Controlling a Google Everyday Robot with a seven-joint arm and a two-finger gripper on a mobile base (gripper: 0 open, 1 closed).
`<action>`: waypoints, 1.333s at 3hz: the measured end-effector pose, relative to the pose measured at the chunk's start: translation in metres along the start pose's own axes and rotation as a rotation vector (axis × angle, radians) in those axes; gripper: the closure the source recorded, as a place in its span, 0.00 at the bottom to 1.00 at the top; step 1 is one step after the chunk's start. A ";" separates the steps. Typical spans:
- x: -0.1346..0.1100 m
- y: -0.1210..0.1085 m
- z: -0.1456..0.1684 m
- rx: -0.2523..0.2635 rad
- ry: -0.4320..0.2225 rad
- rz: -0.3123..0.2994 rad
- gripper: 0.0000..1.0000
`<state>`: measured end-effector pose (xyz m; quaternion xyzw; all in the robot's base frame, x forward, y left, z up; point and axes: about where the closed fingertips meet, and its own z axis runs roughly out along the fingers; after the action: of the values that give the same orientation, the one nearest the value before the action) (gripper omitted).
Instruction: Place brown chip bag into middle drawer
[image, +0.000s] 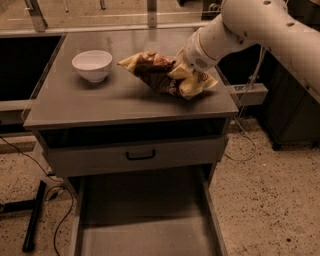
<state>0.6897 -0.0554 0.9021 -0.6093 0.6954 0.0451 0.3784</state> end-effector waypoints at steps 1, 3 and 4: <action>-0.025 0.028 -0.050 0.030 -0.059 -0.066 1.00; 0.002 0.096 -0.115 0.097 -0.055 -0.121 1.00; 0.036 0.145 -0.125 0.107 -0.007 -0.111 1.00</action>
Offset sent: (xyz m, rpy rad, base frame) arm -0.1511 -0.0459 0.0612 0.0300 -0.1599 0.0692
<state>0.5044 -0.1130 0.9122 -0.6257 0.6605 -0.0110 0.4148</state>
